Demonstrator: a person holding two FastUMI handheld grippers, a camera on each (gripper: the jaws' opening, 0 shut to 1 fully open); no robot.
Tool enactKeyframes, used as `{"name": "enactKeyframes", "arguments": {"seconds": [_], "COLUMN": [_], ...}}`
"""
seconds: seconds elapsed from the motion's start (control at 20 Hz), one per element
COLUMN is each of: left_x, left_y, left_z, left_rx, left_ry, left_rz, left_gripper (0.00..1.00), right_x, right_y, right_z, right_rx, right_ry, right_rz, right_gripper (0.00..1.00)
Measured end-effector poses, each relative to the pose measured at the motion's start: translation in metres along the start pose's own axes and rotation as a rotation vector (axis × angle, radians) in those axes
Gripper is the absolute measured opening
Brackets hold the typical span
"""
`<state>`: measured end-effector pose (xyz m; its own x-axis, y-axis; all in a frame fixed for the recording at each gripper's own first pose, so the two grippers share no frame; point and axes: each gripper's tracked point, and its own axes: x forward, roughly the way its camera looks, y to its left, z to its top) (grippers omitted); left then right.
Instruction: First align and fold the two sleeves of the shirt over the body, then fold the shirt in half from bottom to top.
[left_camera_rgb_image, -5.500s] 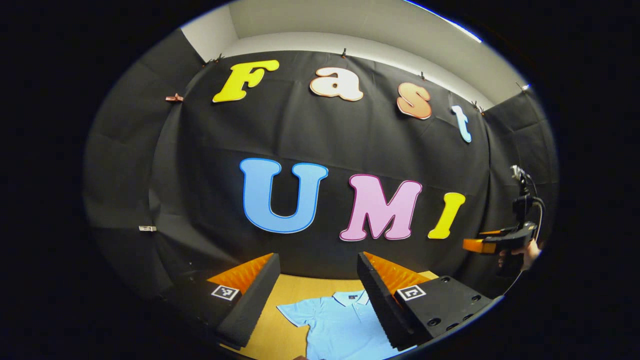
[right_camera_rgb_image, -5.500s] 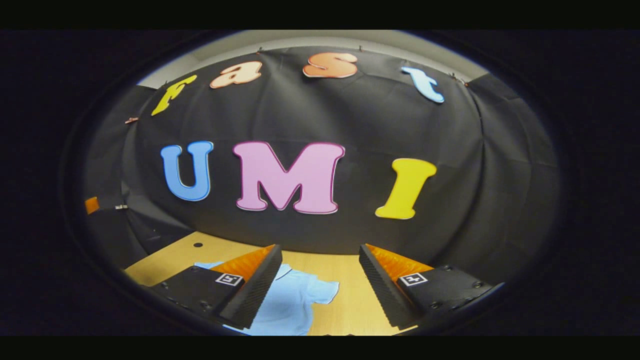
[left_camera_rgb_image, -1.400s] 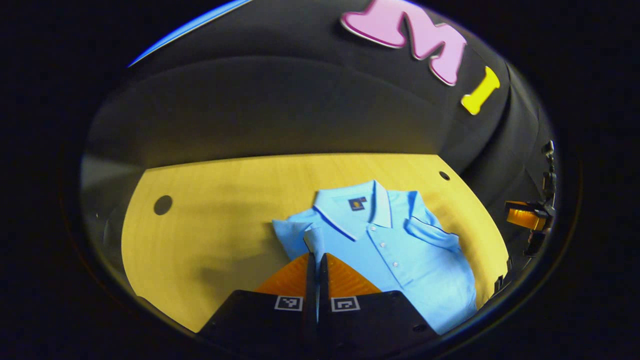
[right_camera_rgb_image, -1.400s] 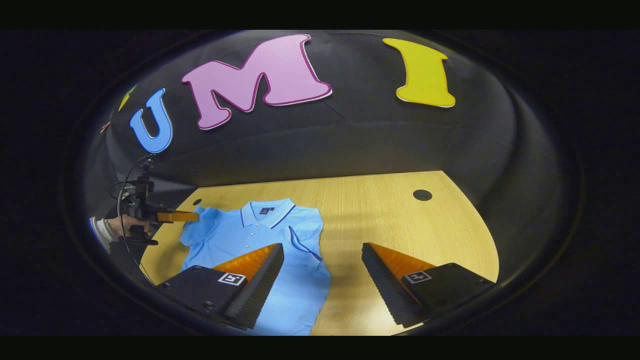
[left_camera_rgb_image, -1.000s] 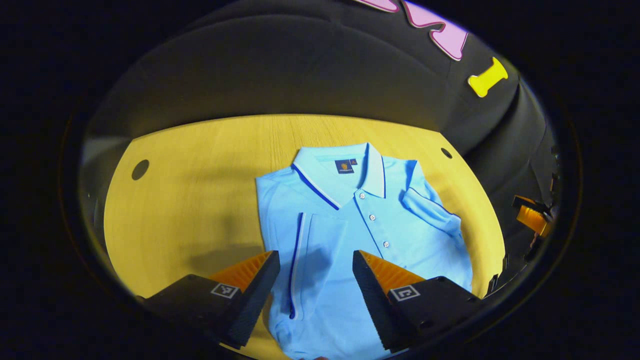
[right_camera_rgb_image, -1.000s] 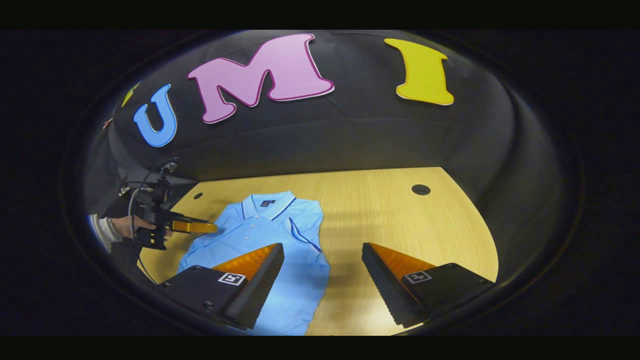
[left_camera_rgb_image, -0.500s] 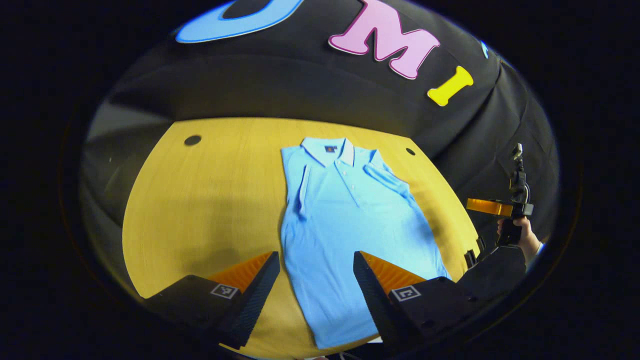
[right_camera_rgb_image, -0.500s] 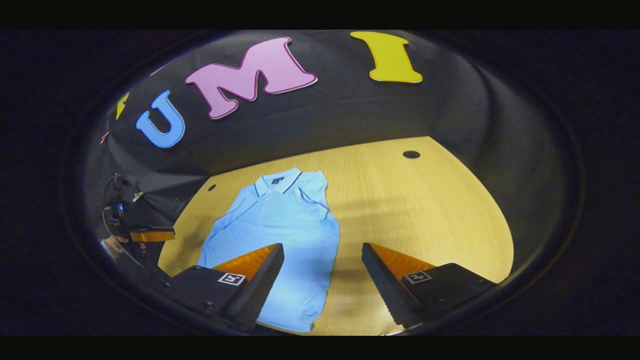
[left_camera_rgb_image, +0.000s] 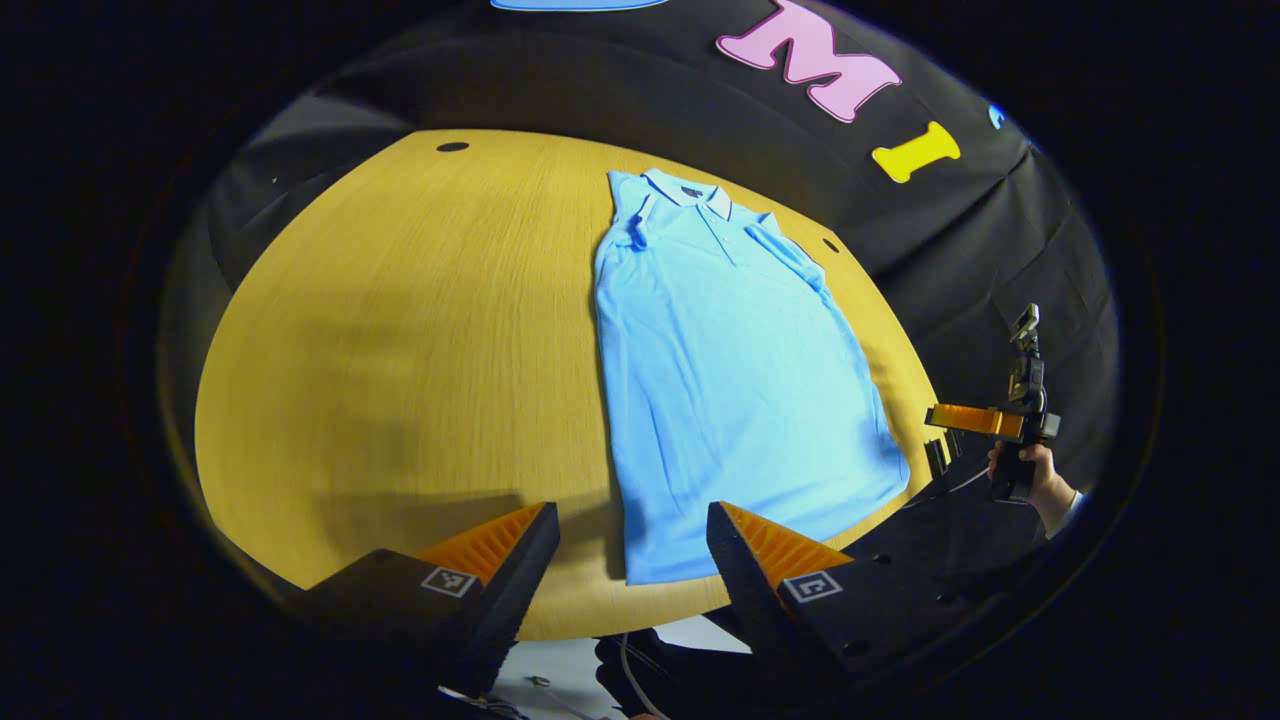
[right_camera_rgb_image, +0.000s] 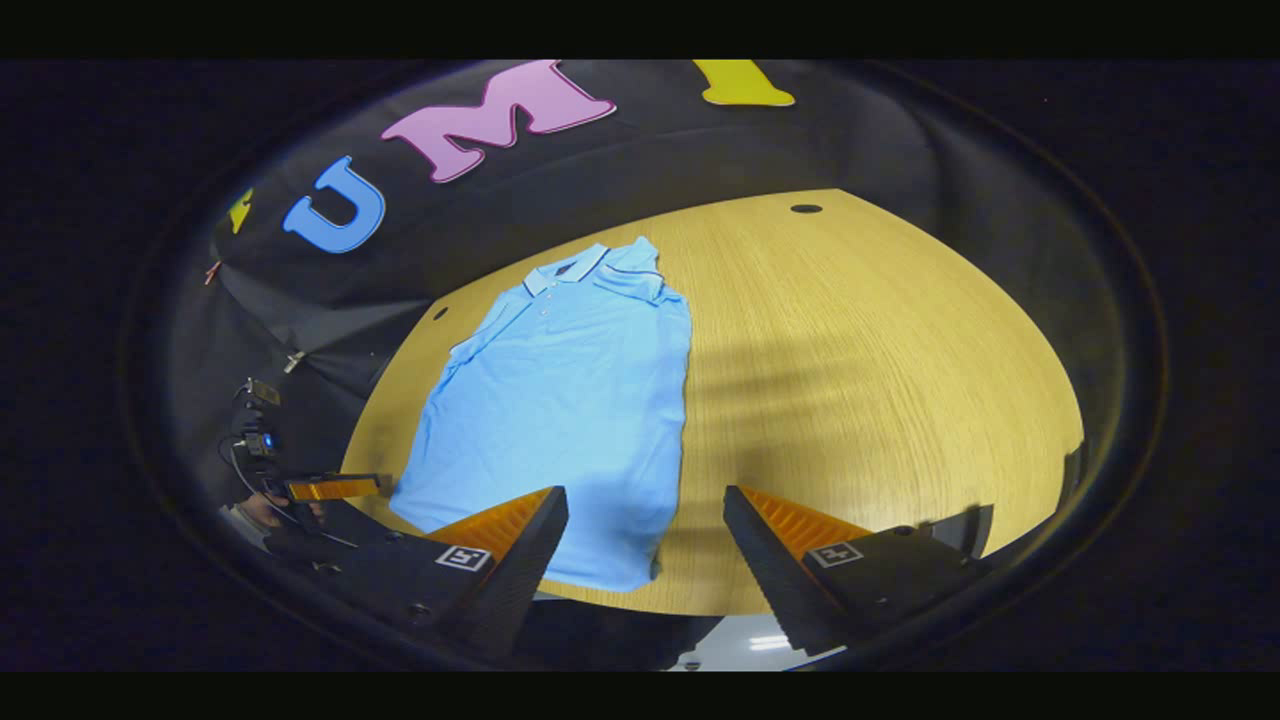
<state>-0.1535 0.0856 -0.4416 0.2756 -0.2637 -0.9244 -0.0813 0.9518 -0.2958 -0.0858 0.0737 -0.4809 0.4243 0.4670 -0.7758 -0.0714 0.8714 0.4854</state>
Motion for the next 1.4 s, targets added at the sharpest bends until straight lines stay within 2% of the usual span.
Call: {"name": "enactKeyframes", "arguments": {"seconds": [0.15, 0.3, 0.4, 0.45, 0.5, 0.55, 0.6, 0.65, 0.7, 0.75, 0.8, 0.9, 1.0, 1.05, 1.1, 1.15, 1.2, 1.25, 1.3, 1.4], "left_x": [0.009, 0.012, 0.011, 0.013, 0.015, 0.018, 0.019, 0.022, 0.022, 0.025, 0.026, 0.029, 0.033, 0.036, 0.04, 0.043, 0.044, 0.042, 0.041, 0.04], "left_y": [0.002, -0.005, -0.004, -0.007, -0.011, -0.014, -0.013, -0.013, -0.016, -0.019, -0.023, -0.027, -0.032, -0.033, -0.031, -0.029, -0.032, -0.035, -0.032, -0.019], "left_z": [-0.019, -0.019, -0.023, -0.022, -0.022, -0.025, -0.024, -0.025, -0.023, -0.024, -0.024, -0.025, -0.024, -0.025, -0.025, -0.026, -0.024, -0.023, -0.018, -0.008], "left_rx": [0.012, 0.018, 0.009, -0.006, -0.025, -0.029, -0.016, 0.003, 0.02, 0.038, 0.054, 0.068, 0.063, 0.067, 0.079, 0.086, 0.082, 0.078, 0.083, 0.123], "left_ry": [0.046, 0.055, 0.067, 0.072, 0.087, 0.105, 0.111, 0.117, 0.116, 0.119, 0.118, 0.12, 0.118, 0.118, 0.116, 0.117, 0.11, 0.11, 0.097, 0.063], "left_rz": [0.0, -0.029, -0.049, -0.068, -0.089, -0.096, -0.088, -0.078, -0.078, -0.08, -0.089, -0.101, -0.12, -0.122, -0.11, -0.103, -0.108, -0.114, -0.094, -0.03], "left_gripper": [0.95, 0.95, 0.95, 0.93, 0.9, 0.89, 0.83, 0.79, 0.7, 0.69, 0.69, 0.69, 0.65, 0.64, 0.52, 0.43, 0.2, 0.17, 0.12, 0.07], "right_x": [0.01, 0.014, 0.019, 0.021, 0.023, 0.024, 0.024, 0.027, 0.028, 0.029, 0.034, 0.041, 0.045, 0.047, 0.049, 0.047, 0.047, 0.049, 0.051, 0.05], "right_y": [-0.012, -0.012, -0.006, 0.001, 0.004, 0.008, 0.012, 0.019, 0.028, 0.036, 0.043, 0.045, 0.039, 0.031, 0.022, 0.02, 0.02, 0.02, 0.022, 0.023], "right_z": [-0.03, -0.053, -0.049, -0.051, -0.055, -0.055, -0.059, -0.059, -0.064, -0.066, -0.065, -0.063, -0.063, -0.062, -0.06, -0.06, -0.061, -0.061, -0.063, -0.057], "right_rx": [0.032, 0.004, -0.008, -0.014, -0.033, -0.066, -0.102, -0.121, -0.116, -0.107, -0.099, -0.084, -0.071, -0.07, -0.061, -0.017, 0.027, 0.054, 0.065, 0.062], "right_ry": [0.065, 0.14, 0.138, 0.153, 0.184, 0.191, 0.212, 0.22, 0.233, 0.248, 0.247, 0.25, 0.254, 0.258, 0.253, 0.253, 0.255, 0.256, 0.243, 0.22], "right_rz": [-0.014, -0.02, 0.0, 0.02, 0.022, 0.025, 0.036, 0.056, 0.086, 0.111, 0.128, 0.127, 0.104, 0.078, 0.05, 0.051, 0.056, 0.06, 0.068, 0.084], "right_gripper": [0.98, 0.98, 0.98, 0.98, 0.92, 0.96, 0.91, 0.96, 0.95, 0.95, 0.89, 0.85, 0.75, 0.54, 0.45, 0.1, 0.06, 0.07, 0.07, 0.05]}}
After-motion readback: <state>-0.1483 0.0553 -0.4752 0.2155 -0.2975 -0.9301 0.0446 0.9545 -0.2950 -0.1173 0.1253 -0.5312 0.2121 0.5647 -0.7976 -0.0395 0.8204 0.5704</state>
